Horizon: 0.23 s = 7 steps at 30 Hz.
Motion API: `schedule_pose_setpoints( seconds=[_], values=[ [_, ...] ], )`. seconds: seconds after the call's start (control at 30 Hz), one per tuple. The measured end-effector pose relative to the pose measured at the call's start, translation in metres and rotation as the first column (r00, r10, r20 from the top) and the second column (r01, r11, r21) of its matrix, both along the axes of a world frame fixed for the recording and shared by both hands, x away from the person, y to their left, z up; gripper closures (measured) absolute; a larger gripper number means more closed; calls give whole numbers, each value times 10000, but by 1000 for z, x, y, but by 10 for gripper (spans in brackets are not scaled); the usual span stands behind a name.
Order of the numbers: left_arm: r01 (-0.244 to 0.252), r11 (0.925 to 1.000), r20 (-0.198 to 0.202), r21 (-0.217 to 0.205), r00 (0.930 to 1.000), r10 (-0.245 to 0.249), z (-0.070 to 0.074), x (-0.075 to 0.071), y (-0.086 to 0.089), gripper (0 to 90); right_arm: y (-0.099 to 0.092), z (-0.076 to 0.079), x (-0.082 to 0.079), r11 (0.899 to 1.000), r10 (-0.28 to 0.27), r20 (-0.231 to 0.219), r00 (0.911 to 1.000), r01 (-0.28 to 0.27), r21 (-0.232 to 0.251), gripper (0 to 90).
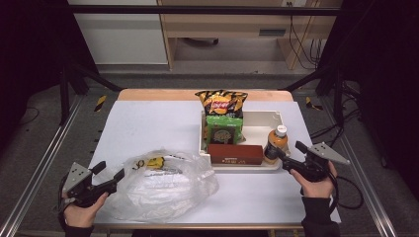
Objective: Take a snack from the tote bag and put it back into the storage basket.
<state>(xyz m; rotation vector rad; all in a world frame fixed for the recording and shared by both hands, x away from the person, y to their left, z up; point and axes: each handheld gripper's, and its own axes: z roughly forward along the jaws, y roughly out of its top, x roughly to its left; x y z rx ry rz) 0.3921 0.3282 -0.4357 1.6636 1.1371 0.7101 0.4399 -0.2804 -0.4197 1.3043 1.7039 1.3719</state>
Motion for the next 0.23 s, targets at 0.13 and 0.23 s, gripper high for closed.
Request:
schedule_pose_setpoints(
  seconds=[0.13, 0.23],
  values=[
    [-3, 10000, -36, 33, 10000, 3, -2, 1, 0, 237, -4, -7, -6, 10000, 56, -228, 9997, -57, -23, 213],
    [3, 10000, -60, 73, 10000, -2, -2, 1, 0, 237, -7, -9, -10, 10000, -5, -231, 9997, 6, 36, 213]
  ],
)
